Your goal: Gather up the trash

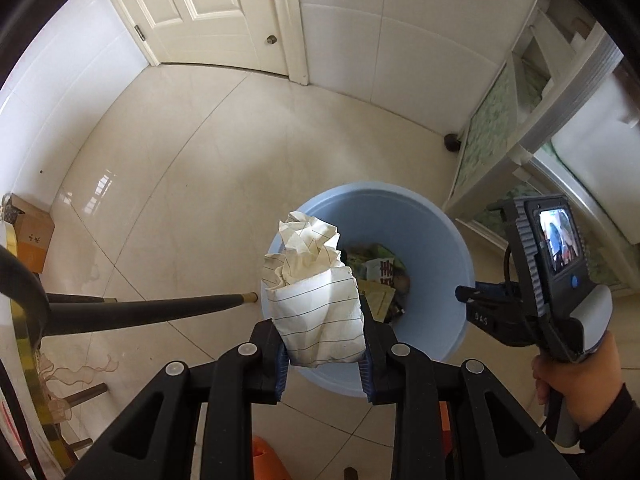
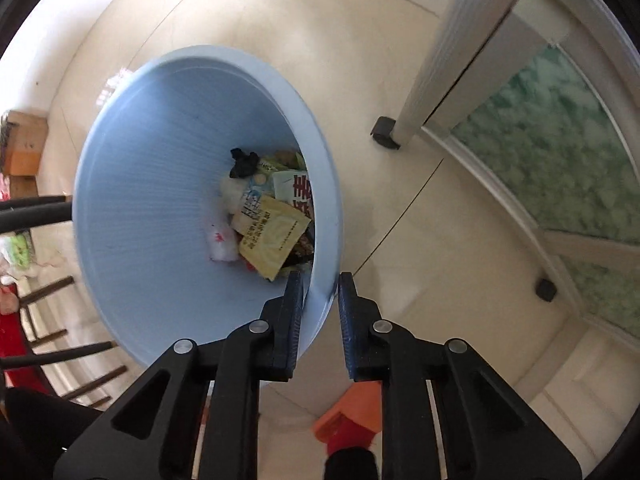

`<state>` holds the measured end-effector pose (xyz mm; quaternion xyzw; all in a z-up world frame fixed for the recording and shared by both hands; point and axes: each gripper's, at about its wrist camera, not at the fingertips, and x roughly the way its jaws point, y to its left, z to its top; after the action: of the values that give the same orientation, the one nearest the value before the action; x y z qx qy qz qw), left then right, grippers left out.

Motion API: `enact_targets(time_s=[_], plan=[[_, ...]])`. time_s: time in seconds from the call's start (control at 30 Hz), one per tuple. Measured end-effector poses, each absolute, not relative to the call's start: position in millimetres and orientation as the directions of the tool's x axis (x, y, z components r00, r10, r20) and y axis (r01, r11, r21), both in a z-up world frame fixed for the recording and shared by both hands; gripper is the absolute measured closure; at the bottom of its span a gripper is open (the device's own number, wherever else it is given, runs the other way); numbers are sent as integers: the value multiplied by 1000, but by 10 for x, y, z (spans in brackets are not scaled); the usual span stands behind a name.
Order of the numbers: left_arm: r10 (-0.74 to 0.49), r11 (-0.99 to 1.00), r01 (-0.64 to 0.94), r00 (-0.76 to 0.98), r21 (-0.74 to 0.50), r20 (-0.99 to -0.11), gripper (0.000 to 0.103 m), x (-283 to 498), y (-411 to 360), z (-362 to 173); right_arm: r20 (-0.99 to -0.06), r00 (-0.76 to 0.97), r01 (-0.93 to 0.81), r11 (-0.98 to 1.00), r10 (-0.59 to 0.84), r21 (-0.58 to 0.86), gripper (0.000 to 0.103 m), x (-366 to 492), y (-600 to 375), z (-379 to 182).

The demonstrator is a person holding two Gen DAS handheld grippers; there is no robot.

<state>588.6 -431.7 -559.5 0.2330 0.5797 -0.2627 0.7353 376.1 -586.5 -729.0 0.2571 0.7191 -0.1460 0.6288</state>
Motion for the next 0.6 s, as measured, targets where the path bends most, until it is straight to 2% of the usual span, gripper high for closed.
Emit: enact_targets(time_s=[0.07,0.13,0.2,0.27,0.47,0.6], plan=[[-130,752,659,194,31,-972,74,5830,-4354,-5593,-978,-69,567,814,196,123,87,3756,-5885,-7282],[-136,752,658,205,33,-969,67,5752,-4288,-5473,-977,-62,573,809,203,131,87,3747,-5897,-7276],[-135,754,655,228,49,-964,43,5719,-4258,-5409,-978,-61,574,809,199,129,87,3758,-5894,-7282],[-135,757,650,245,60,-960,29,5677,-4234,-5358,-981,-55,573,811,188,123,87,3772,-5888,-7252],[-171,759,650,254,37,-952,27,5496,-4139,-5035,-985,-8,564,814,170,136,85,3814,-5885,-7069],[-236,758,652,322,34,-917,22,5254,-3976,-4503,-989,53,539,830,137,144,81,3849,-5799,-6696]])
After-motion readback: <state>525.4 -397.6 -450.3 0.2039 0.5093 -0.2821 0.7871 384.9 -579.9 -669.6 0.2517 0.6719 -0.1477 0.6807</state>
